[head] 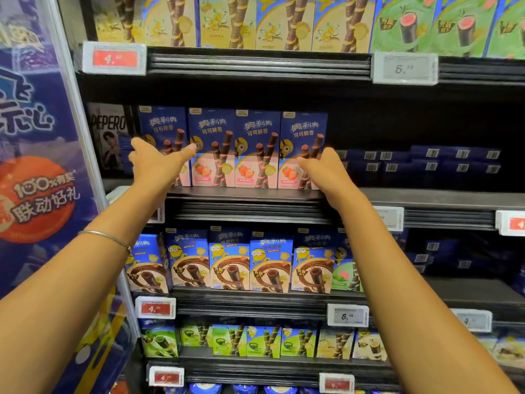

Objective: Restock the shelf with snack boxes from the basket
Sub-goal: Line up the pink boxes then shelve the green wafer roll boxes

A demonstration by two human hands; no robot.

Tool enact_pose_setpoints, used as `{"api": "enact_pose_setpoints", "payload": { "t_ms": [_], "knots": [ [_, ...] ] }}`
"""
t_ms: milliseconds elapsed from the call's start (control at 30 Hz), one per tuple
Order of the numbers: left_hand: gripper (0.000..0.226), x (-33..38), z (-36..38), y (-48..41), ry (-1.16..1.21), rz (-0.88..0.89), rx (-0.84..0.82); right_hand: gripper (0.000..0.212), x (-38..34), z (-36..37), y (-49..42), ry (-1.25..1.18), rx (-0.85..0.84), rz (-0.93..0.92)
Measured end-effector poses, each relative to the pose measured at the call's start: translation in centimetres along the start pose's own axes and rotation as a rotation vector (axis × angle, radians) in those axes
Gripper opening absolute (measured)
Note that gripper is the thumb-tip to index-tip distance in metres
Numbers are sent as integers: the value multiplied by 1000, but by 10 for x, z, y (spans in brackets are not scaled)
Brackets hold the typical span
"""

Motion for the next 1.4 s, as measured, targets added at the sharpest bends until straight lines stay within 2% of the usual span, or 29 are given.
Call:
{"api": "enact_pose_setpoints", "payload": {
  "t_ms": [367, 467, 800, 867, 967, 1200, 1267, 1333, 1400],
  "knots": [
    [71, -5, 0, -2, -102, 0, 59, 18, 3, 0, 0, -93, -50, 38],
    [72, -6, -2, -3, -117, -17, 73, 27, 4, 0, 0, -96, -42, 66],
    [79, -14, -5, -10, -142, -62, 73, 17, 6, -1, -1, -70, -40, 67],
    [74, -15, -5, -11, -98, -64, 61, 17, 5, -2, 0, -77, -42, 80],
    [62, -16, -6, -10, -1, -86, 43, 28, 7, -2, -1, -105, -49, 117],
    [57, -14, -9, -6, 141, -123, 36, 65, 5, -5, 3, -242, -94, 179],
    [58, -10, -13, -3, 165, -108, 73, 56, 3, -9, 8, -294, -78, 191],
    [63, -5, -16, 1, 185, -80, 106, 30, -1, -16, 18, -361, -51, 179],
    [74, 3, -18, 11, 189, -58, 128, 19, -4, -21, 28, -472, -83, 146]
  ]
}}
Point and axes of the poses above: each hand's wrist, its own y-axis away from the middle knuckle, its own z-axis out of the palm, x = y × z, the point moved 6 cm from there along -y, towards the middle knuckle, and after that the axes turned 9 degrees about z, right-handed, at the moved point
